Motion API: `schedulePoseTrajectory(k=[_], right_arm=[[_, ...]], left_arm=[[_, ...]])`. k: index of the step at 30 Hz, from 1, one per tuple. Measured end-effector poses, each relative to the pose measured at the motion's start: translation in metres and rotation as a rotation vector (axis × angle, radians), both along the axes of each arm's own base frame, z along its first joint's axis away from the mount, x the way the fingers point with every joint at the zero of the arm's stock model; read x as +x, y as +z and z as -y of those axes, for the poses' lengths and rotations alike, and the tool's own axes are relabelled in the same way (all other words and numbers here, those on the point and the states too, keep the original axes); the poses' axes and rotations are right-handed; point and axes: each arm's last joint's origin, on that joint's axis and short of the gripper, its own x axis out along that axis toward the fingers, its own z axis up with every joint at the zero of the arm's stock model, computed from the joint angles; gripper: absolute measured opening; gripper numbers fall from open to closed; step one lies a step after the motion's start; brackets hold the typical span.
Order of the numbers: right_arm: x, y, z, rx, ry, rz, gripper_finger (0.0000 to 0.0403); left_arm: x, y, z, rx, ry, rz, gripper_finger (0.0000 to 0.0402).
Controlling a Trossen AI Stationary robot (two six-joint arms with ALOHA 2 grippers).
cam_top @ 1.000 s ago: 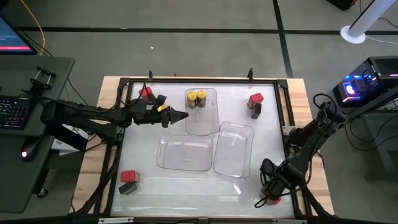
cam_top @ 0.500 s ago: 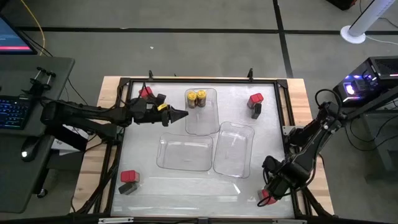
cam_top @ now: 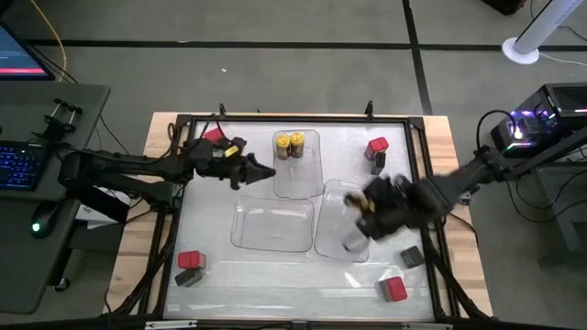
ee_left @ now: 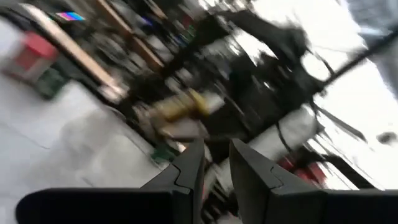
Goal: Sort spices by type
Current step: Put the yellow seasoning bottle into the top transparent bin
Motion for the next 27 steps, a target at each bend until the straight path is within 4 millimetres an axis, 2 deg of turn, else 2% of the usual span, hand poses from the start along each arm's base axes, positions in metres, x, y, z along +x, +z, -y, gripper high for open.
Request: schedulePoseTrajectory(k=[5, 8, 12, 15, 20, 22, 27], right_arm=[[0.045, 0.004, 0.069, -0.072, 0.011, 0.099, 0.0227], [0.068, -0.004, 0.114, -0.030, -0.020, 0.125, 0.0227], [0.088, -0.030, 0.168, 0.075, -0.070, 0.086, 0.0227], [0.098, -0.054, 0.198, 0.121, -0.100, 0.020, 0.0227], [0.114, -0.080, 0.221, 0.185, -0.099, 0.024, 0.0227], [0.119, -0.084, 0.223, 0.189, -0.089, 0.042, 0.0227], [0.119, -0.089, 0.226, 0.182, -0.097, 0.008, 0.0227]], left_arm=[[-0.018, 0.018, -0.002, 0.018, -0.087, 0.081, 0.0045], [-0.034, 0.030, -0.001, 0.037, -0.118, 0.129, 0.0031], [-0.060, 0.037, 0.003, 0.050, -0.122, 0.101, 0.0011], [-0.080, 0.038, 0.007, 0.060, -0.124, 0.056, 0.0003], [-0.107, 0.039, 0.012, 0.085, -0.084, 0.037, 0.0001], [-0.112, 0.040, 0.012, 0.092, -0.056, 0.041, 0.0000], [-0.118, 0.041, 0.011, 0.100, 0.028, 0.047, 0.0001]])
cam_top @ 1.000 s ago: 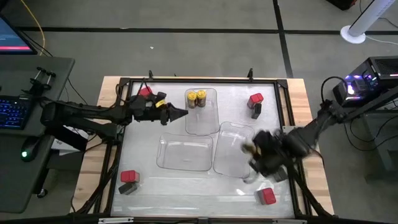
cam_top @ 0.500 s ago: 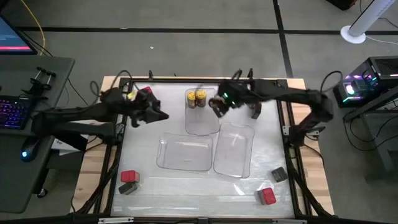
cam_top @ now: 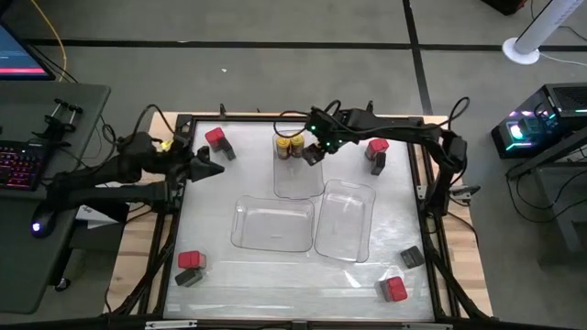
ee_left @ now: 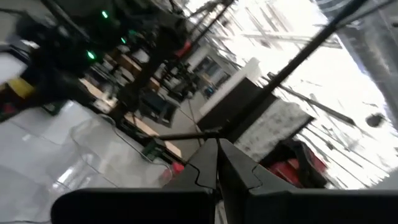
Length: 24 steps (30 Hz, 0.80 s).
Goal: Sort spices by type
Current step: Put the yellow seasoning bottle into the top transparent bin
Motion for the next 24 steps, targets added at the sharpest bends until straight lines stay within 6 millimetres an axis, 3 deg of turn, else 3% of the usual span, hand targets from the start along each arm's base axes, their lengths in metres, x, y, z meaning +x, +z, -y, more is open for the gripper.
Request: schedulePoseTrajectory(k=[8, 15, 24], right_arm=[[-0.004, 0.000, 0.009, -0.035, 0.065, -0.019, 0.0229], [-0.003, 0.001, 0.011, -0.067, 0.181, -0.031, 0.0263], [0.002, 0.003, 0.013, -0.103, 0.211, 0.023, 0.0269]], left_arm=[[0.005, -0.002, -0.006, -0.012, 0.180, -0.022, 0.0001], [0.014, -0.006, -0.013, -0.087, 0.337, -0.052, 0.0001], [0.028, -0.012, -0.017, -0.070, 0.373, -0.090, 0.0001]])
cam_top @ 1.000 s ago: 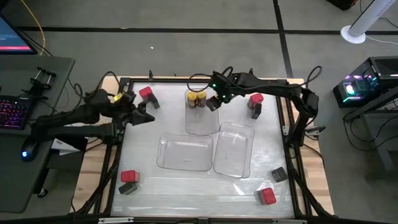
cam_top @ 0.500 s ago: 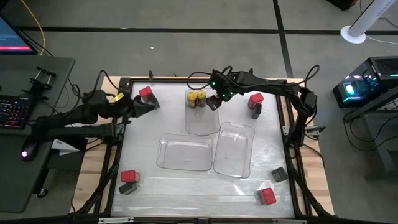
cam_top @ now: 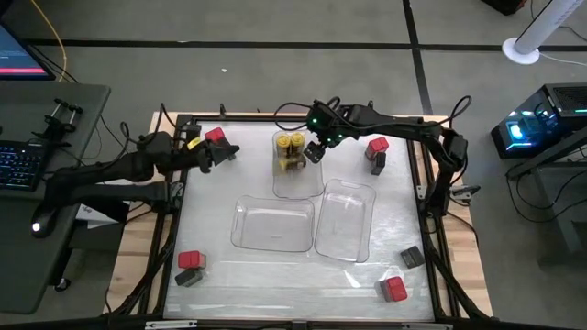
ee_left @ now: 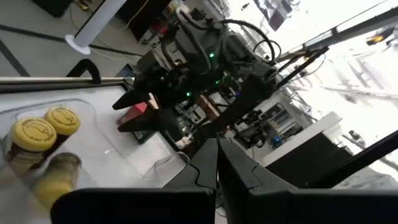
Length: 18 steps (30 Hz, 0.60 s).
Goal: Sort spices by type
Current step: Put the yellow seasoning bottle into the top transparent bin
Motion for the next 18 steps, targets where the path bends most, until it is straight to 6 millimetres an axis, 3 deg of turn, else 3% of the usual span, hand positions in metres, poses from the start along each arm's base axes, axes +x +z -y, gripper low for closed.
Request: schedulePoseTrajectory(k=[8, 12, 18], right_arm=[[0.006, 0.006, -0.002, 0.032, 0.039, 0.081, 0.0266], [0.011, 0.011, -0.009, 0.202, 0.095, 0.184, 0.0253], [0.023, -0.009, -0.016, 0.382, -0.104, 0.165, 0.0245]], left_arm=[[0.002, -0.001, -0.001, 0.087, 0.007, -0.030, 0.0001], [0.002, -0.001, -0.003, 0.121, 0.019, -0.047, 0.0001], [0.004, -0.004, -0.008, 0.113, 0.051, -0.070, 0.0001]])
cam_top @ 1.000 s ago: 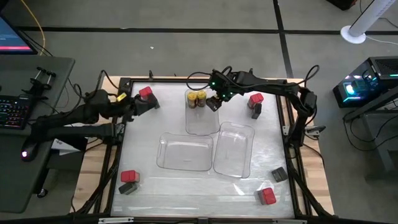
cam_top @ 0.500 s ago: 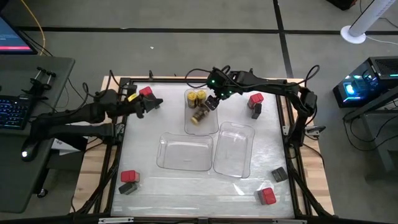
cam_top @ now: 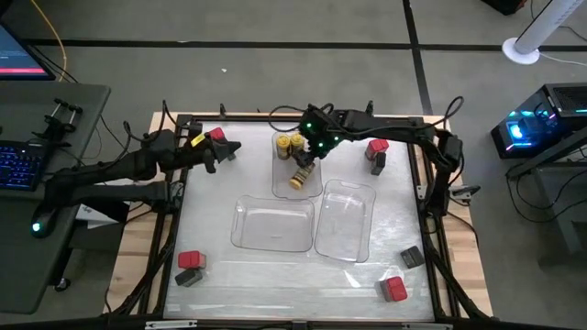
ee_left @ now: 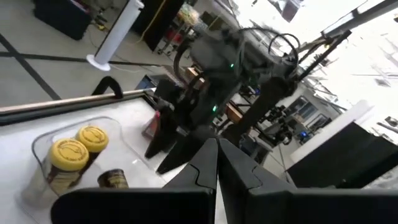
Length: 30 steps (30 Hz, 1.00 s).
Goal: Sort spices by type
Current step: Put the yellow seasoning bottle into the top transparent bin
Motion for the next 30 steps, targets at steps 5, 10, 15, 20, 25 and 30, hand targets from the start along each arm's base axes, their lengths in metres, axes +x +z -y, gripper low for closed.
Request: schedulePoseTrajectory(k=[5, 10, 15, 20, 25, 30], right_arm=[[0.017, -0.025, -0.008, 0.104, -0.125, -0.049, 0.0245], [0.031, -0.041, -0.007, 0.130, -0.222, -0.021, 0.0245], [0.036, -0.044, -0.009, 0.153, -0.359, -0.014, 0.0245], [0.039, -0.043, -0.013, 0.100, -0.406, 0.006, 0.0245], [0.039, -0.043, -0.012, 0.066, -0.435, 0.004, 0.0245], [0.038, -0.043, -0.014, 0.100, -0.435, -0.002, 0.0245]], left_arm=[[0.003, -0.003, -0.004, -0.063, 0.023, -0.003, 0.0001], [0.004, -0.008, -0.006, -0.093, 0.038, -0.045, 0.0017], [0.003, -0.013, -0.006, -0.124, 0.028, -0.092, 0.0068], [0.002, -0.016, -0.006, -0.132, 0.029, -0.120, 0.0122], [0.002, -0.016, -0.006, -0.109, 0.023, -0.129, 0.0157], [0.002, -0.016, -0.005, -0.112, 0.004, -0.130, 0.0173]])
